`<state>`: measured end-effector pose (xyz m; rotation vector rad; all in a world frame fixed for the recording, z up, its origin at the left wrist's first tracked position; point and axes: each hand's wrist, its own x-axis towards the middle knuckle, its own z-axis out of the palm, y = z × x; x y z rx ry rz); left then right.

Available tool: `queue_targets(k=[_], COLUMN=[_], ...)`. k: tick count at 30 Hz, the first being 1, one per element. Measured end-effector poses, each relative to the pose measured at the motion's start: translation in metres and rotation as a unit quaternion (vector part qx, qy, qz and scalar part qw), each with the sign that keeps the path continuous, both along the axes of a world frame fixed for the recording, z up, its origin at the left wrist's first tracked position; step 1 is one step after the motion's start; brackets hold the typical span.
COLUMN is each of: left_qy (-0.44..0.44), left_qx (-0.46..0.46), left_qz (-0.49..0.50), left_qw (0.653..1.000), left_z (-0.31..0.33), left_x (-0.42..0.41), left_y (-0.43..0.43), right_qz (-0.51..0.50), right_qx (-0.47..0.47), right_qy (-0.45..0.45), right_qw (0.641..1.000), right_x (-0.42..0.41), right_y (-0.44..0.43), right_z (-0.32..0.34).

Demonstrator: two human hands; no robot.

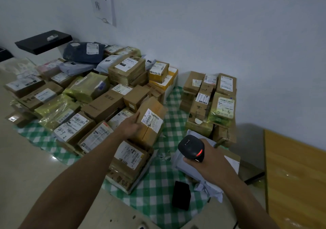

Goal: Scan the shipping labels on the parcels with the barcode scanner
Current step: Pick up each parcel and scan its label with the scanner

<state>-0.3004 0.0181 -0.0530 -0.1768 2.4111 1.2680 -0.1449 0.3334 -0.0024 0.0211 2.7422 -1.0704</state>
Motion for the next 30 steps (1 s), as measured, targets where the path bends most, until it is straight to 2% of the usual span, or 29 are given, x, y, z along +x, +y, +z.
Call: queue_targets(k=[2,4,7,9,11,14,20,25,30], left_qy=[0.007,0.05,0.152,0.189,0.185,0.152,0.15,0.122,0.13], left_qx=[-0.064,-0.105,-0.237,-0.269,-0.276,-0.336,-0.345,-0.348,-0.327], left_qz=[-0.03,-0.026,-0.026,-0.058,-0.098,-0.123,-0.031,-0.047,-0.045], left_qw=[0.998,0.993,0.959,0.943,0.938,0.921,0.926,0.928,0.935], left_z=[-0.011,-0.019,-0.027,-0.032,-0.034,-0.041,-0.049,-0.048,-0.043], left_x=[-0.005,-0.007,-0.002,0.006,0.014,0.019,0.017,0.018,0.036], left_y=[-0.002,-0.002,0.002,0.015,0.031,0.039,0.047,0.064,0.087], right_qz=[-0.007,-0.013,-0.022,-0.028,-0.034,-0.04,-0.07,-0.099,-0.118], right_qx=[0.003,0.003,0.006,0.002,0.0,-0.002,-0.029,-0.049,-0.067], right_qy=[-0.003,-0.005,-0.004,-0.006,-0.01,-0.015,-0.006,-0.013,-0.009], right_qw=[1.0,1.0,1.0,1.0,0.999,0.999,0.997,0.994,0.991], right_x=[-0.002,-0.005,-0.007,-0.008,-0.008,-0.007,0.001,0.008,0.016], right_y=[-0.003,-0.005,-0.006,-0.006,-0.004,-0.001,0.013,0.035,0.055], right_z=[0.0,-0.001,-0.002,-0.002,-0.001,-0.002,-0.004,-0.005,-0.006])
